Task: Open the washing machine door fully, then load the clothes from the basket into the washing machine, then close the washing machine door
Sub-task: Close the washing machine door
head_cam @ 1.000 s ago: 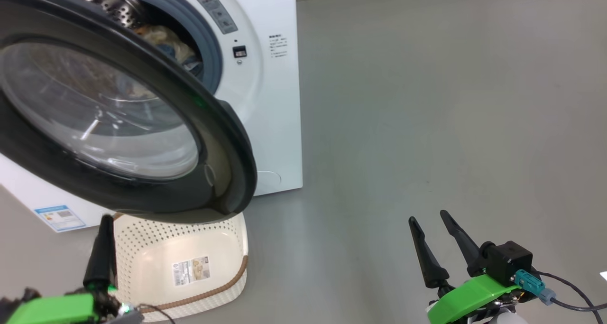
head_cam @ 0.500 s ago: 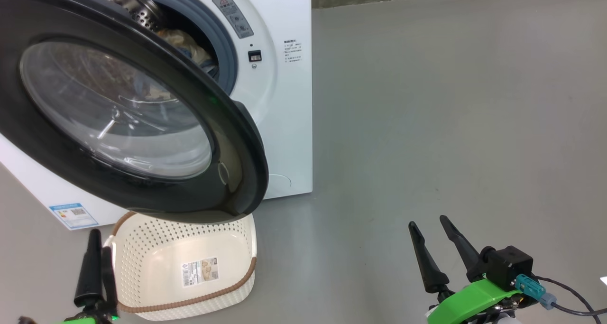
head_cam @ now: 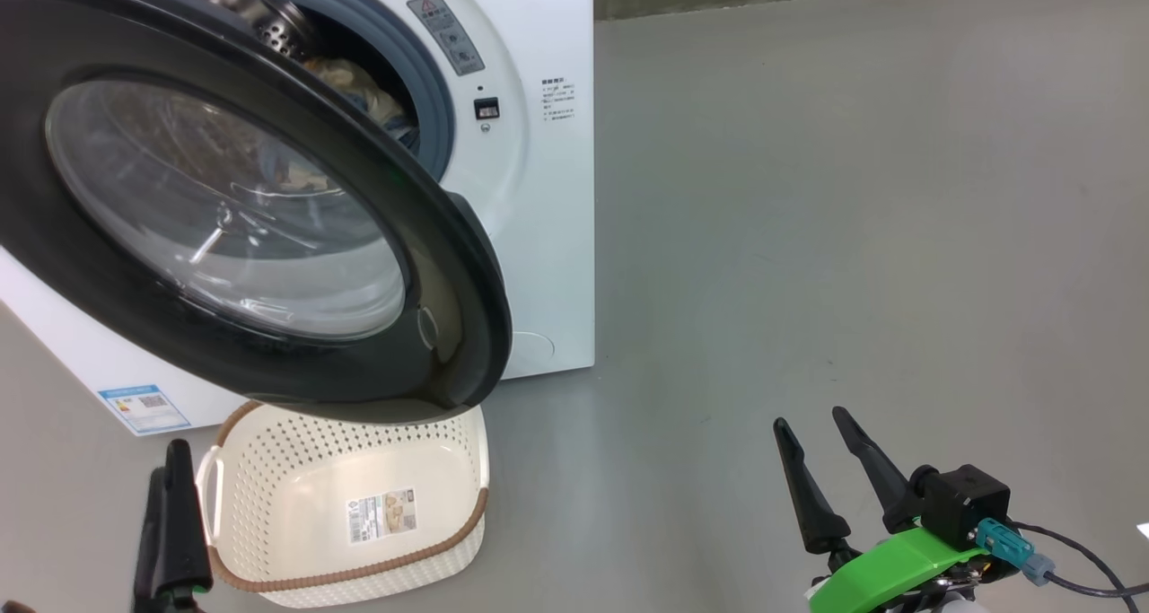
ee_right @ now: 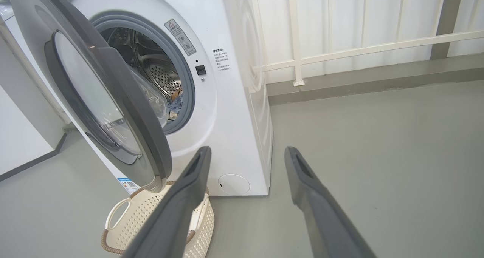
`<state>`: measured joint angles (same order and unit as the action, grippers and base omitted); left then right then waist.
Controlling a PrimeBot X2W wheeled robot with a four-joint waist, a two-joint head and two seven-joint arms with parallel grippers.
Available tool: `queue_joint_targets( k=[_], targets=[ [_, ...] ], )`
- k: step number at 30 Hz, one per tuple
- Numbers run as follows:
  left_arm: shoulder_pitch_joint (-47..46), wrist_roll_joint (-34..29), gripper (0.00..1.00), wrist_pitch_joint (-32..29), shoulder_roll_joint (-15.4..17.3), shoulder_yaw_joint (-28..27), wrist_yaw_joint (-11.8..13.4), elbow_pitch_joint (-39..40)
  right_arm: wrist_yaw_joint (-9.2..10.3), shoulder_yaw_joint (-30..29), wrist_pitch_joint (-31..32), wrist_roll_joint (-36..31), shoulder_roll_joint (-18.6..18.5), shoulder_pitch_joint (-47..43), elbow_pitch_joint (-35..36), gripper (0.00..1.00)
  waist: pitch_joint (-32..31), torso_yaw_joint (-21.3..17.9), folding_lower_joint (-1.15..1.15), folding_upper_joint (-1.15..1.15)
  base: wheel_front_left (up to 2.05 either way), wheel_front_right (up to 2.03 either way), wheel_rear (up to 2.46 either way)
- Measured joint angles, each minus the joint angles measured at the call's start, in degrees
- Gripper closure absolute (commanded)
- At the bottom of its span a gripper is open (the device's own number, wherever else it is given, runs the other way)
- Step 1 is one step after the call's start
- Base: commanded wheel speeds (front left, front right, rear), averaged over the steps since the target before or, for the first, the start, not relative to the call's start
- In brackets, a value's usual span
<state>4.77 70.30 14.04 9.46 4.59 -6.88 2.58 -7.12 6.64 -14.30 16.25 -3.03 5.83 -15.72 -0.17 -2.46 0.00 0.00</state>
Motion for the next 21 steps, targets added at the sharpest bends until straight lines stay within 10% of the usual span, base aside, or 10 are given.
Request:
queue_joint_targets(
  k=[21],
  targets=[
    [1.6, -48.2, 0.0, 0.5, -5.1, -9.2, -0.4, -4.7, 0.0, 0.0, 0.0, 0.0, 0.0, 0.0, 0.0, 0.0, 0.1, -0.5, 0.0, 0.0, 0.0, 0.0, 0.0]
  ],
)
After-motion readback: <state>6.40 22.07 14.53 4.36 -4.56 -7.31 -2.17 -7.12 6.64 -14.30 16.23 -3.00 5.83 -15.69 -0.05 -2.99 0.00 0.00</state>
